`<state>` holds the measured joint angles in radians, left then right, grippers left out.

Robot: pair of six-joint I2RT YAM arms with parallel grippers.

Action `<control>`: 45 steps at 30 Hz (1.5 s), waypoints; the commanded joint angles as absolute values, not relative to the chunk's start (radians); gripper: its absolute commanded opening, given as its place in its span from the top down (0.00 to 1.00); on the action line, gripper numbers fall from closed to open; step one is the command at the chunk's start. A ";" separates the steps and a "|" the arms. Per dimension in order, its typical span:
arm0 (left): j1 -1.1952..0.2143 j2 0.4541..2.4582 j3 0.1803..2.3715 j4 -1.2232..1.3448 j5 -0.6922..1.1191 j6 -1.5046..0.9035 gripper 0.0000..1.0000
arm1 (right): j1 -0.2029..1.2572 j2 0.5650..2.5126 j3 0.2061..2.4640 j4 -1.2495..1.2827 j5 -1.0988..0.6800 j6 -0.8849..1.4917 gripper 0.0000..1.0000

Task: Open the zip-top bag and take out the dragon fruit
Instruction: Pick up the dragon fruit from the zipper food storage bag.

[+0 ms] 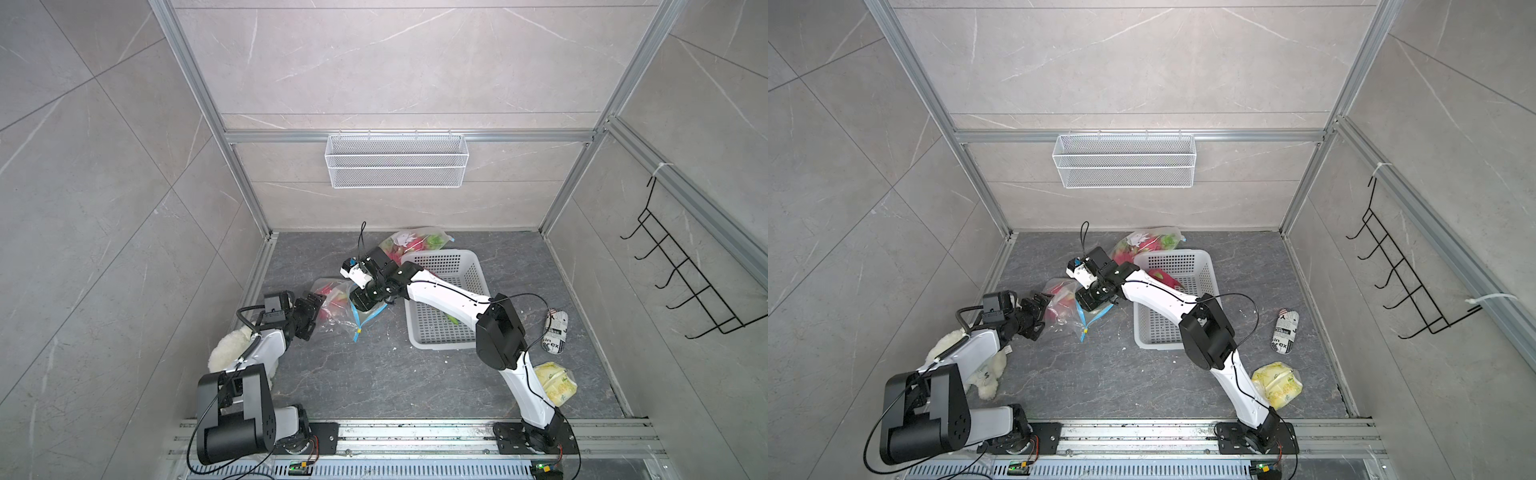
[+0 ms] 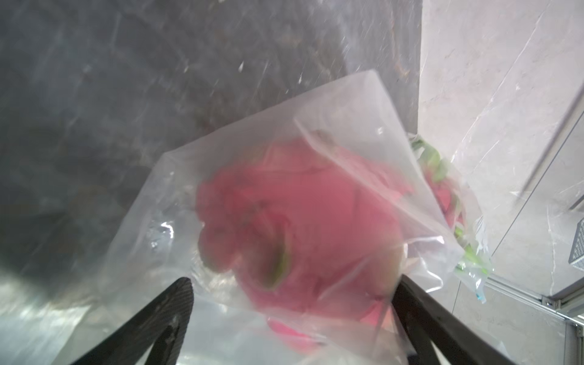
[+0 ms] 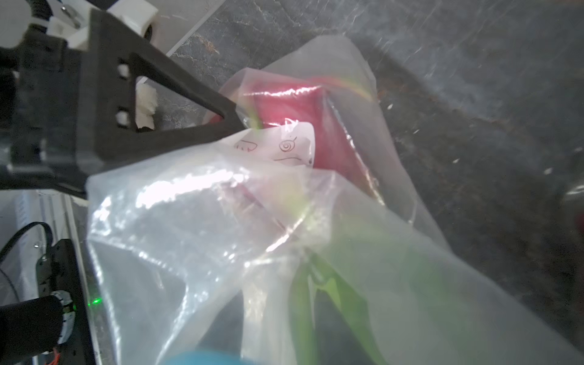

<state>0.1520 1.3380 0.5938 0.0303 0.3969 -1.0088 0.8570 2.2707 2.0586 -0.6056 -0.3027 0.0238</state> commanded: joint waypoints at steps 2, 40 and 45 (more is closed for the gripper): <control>0.153 1.413 0.665 0.069 0.327 -1.022 0.02 | 0.862 2.300 2.174 -0.749 -0.176 -0.120 0.60; 0.153 1.548 0.742 0.080 0.450 -0.995 0.05 | 0.891 2.811 2.809 -0.893 -0.069 -0.247 0.69; 0.152 1.546 0.745 0.080 0.450 -0.994 0.05 | 0.891 2.788 2.807 -0.914 -0.033 -0.245 0.91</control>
<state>0.1513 1.5295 0.7307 0.1139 0.4389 -0.9985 0.8768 2.7873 2.7888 -0.8940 -0.0109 -0.2581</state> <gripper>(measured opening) 0.953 0.104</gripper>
